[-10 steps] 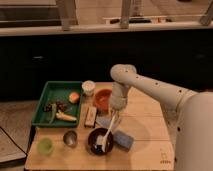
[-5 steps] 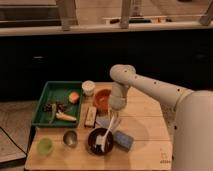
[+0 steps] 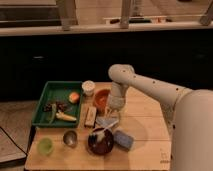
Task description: Place brush in purple bowl
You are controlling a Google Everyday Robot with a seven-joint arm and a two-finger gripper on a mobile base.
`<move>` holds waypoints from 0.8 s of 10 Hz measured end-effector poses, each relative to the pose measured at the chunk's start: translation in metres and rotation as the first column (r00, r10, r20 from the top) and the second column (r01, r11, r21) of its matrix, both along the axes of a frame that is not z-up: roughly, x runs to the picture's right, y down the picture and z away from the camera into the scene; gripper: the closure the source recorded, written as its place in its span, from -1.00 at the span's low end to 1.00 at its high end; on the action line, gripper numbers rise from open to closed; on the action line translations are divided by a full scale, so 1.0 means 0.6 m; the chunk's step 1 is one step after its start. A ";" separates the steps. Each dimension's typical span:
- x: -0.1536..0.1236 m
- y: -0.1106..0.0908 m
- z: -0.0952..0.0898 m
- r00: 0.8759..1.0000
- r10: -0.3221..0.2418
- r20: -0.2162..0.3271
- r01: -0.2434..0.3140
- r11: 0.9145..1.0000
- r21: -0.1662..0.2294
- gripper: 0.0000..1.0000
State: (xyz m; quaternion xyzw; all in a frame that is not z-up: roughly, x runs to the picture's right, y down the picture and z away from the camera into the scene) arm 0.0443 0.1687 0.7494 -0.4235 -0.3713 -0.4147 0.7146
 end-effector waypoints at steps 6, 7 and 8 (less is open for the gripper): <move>0.003 -0.003 0.002 1.000 0.001 0.013 -0.001 1.000 0.009 -0.60; 0.003 -0.004 0.003 1.000 0.000 0.015 0.000 1.000 0.011 -0.60; 0.004 -0.005 0.004 1.000 -0.001 0.017 0.001 1.000 0.011 -0.60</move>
